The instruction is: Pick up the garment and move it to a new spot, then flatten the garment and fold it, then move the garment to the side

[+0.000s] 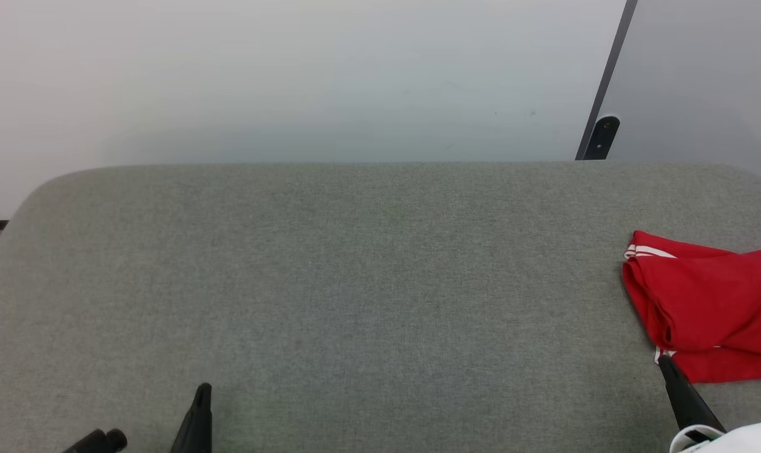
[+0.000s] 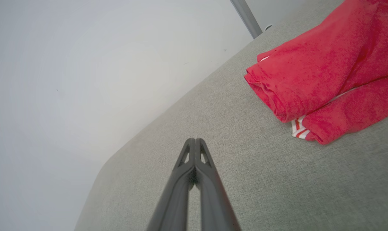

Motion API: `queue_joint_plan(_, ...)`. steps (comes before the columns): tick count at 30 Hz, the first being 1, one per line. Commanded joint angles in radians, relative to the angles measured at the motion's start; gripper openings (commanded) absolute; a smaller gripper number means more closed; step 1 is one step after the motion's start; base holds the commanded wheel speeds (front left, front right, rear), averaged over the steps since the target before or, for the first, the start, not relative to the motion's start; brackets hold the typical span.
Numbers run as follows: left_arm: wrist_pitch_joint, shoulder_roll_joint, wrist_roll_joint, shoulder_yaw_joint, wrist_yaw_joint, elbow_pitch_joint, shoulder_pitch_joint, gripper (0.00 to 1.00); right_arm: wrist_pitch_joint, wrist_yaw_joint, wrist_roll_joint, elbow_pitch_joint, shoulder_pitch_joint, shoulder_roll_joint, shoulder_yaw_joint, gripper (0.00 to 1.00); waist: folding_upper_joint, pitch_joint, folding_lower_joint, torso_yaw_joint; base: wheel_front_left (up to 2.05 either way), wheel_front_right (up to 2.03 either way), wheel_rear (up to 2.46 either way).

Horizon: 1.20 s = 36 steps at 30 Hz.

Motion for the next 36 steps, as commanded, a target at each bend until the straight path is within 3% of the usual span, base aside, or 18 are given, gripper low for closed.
queue_joint_plan(1,0.008,0.002,-0.042,0.010,-0.007,-0.004,-0.028,0.00,-0.007,0.000,0.044,0.000,-0.032,0.000,0.000,0.00,0.0000,0.001,0.0000,-0.001,0.00,0.00,0.00)
queue_joint_plan(36,0.094,-0.028,-0.419,0.053,-0.034,0.059,-0.129,0.00,-0.044,-0.001,0.401,0.122,-0.124,0.016,0.003,0.00,0.0000,0.009,0.0000,-0.010,0.00,0.00,0.00)
